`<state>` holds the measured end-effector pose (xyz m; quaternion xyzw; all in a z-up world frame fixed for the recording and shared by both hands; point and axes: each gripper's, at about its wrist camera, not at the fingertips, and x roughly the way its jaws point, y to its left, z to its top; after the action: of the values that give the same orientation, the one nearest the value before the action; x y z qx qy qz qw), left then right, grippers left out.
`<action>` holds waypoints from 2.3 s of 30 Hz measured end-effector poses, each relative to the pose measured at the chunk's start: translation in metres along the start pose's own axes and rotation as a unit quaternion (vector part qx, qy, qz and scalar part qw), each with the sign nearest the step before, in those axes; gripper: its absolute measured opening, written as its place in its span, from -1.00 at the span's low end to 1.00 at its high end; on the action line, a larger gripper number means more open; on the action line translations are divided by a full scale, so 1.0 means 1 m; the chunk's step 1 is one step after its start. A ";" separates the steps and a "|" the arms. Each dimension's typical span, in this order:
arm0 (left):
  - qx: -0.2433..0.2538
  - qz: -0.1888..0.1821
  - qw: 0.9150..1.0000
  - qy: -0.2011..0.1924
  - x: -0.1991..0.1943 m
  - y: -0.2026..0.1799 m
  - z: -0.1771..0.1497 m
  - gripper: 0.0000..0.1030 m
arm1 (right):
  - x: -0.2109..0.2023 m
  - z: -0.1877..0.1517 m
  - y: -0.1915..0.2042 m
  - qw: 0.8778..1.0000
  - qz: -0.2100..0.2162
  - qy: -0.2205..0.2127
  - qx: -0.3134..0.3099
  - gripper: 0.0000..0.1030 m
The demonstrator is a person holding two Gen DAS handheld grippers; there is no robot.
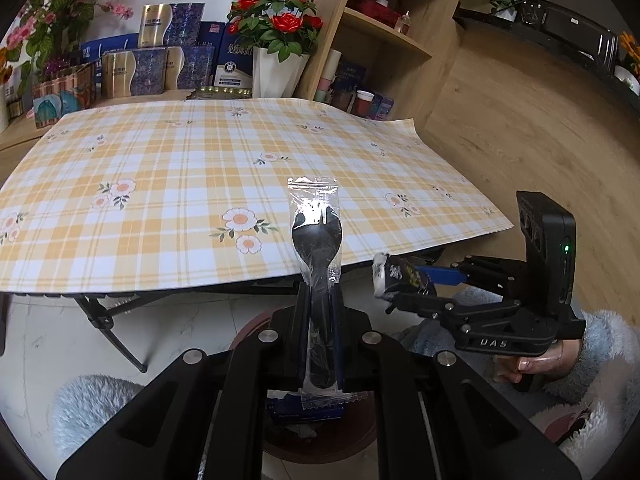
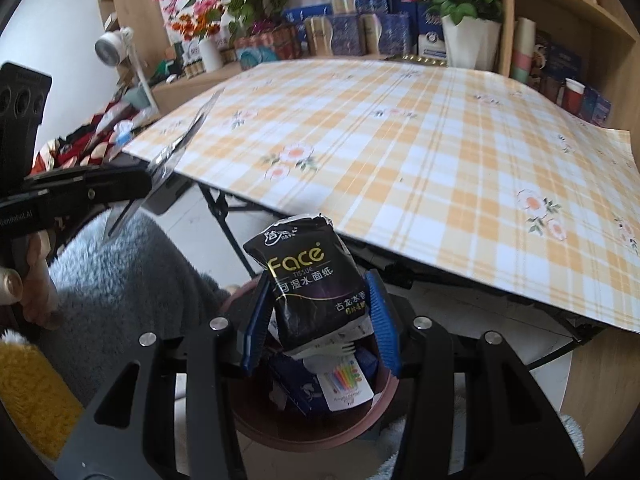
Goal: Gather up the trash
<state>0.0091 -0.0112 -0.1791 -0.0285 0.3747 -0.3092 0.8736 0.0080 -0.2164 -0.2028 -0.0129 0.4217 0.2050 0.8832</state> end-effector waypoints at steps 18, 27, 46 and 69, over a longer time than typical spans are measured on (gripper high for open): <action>-0.023 0.000 1.000 0.014 0.012 0.009 -0.009 -0.80 | 0.014 -0.003 -0.006 1.000 0.004 0.020 0.019 0.50; -0.002 -0.003 0.999 0.047 0.028 0.001 -0.013 -0.80 | -0.004 -0.001 -0.038 0.994 -0.032 -0.034 0.099 0.86; 0.053 0.008 0.993 0.108 0.060 -0.020 -0.023 0.49 | -0.006 -0.003 -0.051 0.990 -0.033 -0.040 0.132 0.88; 0.012 0.051 0.995 0.084 0.051 -0.004 -0.015 0.83 | -0.005 -0.003 -0.053 0.990 -0.031 -0.034 0.131 0.88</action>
<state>0.0238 -0.0400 -0.2216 0.0275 0.4440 -0.2703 0.8538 0.0232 -0.2669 -0.2091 0.0967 0.4136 0.1204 0.8973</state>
